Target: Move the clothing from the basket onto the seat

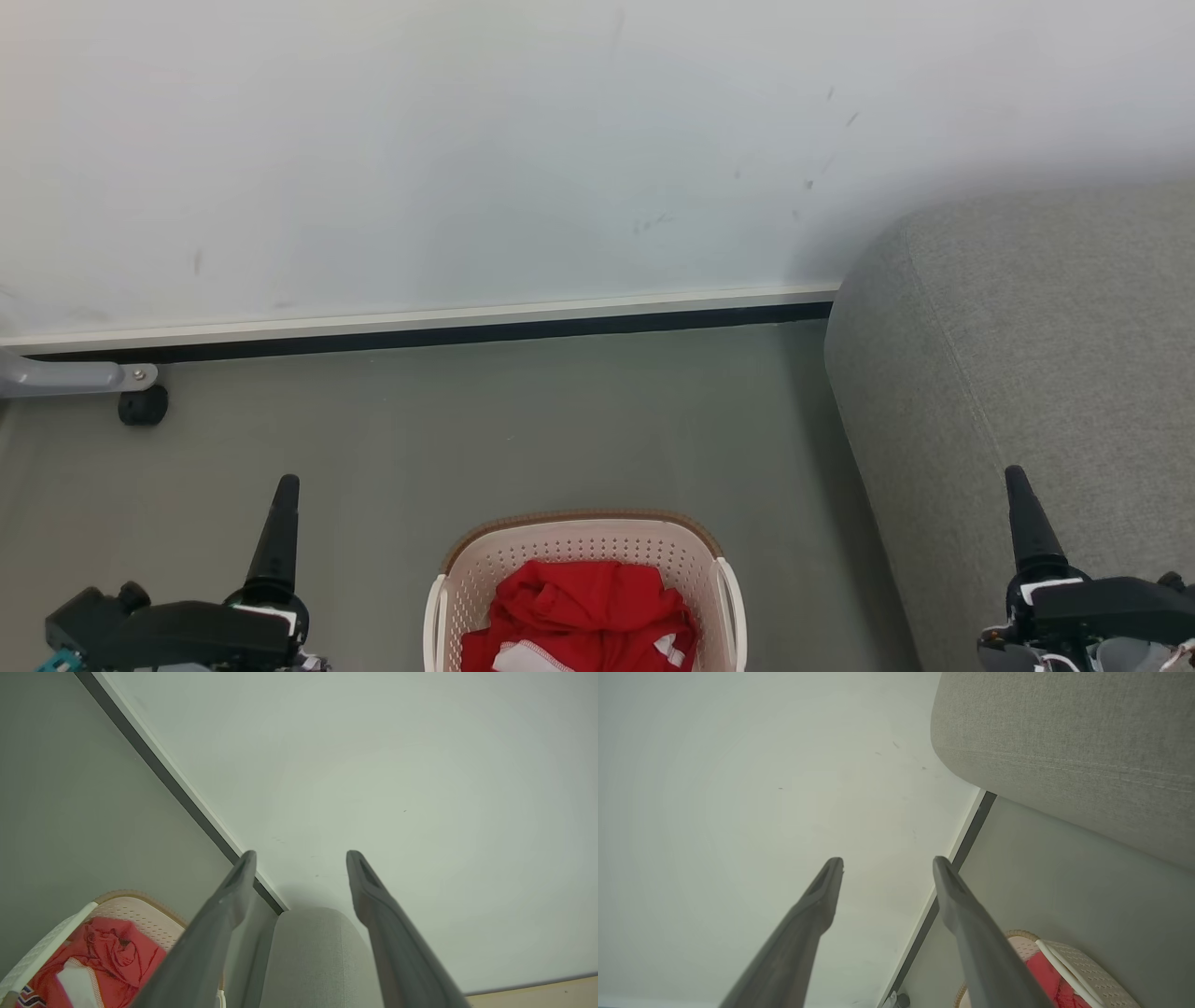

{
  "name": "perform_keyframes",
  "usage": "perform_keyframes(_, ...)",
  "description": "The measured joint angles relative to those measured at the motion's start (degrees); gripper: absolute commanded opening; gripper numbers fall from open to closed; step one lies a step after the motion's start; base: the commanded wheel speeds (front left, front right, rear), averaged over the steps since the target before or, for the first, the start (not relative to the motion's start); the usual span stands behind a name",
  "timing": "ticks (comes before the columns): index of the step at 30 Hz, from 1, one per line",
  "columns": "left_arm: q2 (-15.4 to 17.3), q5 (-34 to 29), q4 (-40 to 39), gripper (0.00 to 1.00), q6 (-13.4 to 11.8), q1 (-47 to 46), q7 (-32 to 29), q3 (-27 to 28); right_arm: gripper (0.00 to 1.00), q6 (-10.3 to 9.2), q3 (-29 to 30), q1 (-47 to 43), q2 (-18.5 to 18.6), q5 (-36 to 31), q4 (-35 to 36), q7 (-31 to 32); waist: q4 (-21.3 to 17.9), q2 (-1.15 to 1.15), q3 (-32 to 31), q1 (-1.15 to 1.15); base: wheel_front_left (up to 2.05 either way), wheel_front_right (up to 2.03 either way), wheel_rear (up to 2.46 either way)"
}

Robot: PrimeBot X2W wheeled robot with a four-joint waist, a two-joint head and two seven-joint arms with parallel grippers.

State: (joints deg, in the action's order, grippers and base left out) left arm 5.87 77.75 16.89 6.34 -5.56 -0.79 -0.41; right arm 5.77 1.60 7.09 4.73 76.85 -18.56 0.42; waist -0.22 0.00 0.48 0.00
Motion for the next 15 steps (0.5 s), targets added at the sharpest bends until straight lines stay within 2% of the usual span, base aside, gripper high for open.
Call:
perform_keyframes(8, 2.11, -9.44, -0.8, 1.0, -3.14, -0.91, 2.04, -2.66, 1.0, -2.81, -3.92, 1.27, 2.19, -10.22, -0.32, -1.91, -0.05, 0.0, -0.02, 0.0, 0.0, 0.0, 0.0)
perform_keyframes(15, 3.66, -15.92, -1.45, 1.0, -4.99, -1.29, 3.5, -4.24, 1.0, -4.04, -7.08, 2.9, 3.67, -17.77, -0.33, -3.28, -0.1, 0.0, -0.06, 0.0, 0.0, 0.0, 0.0)
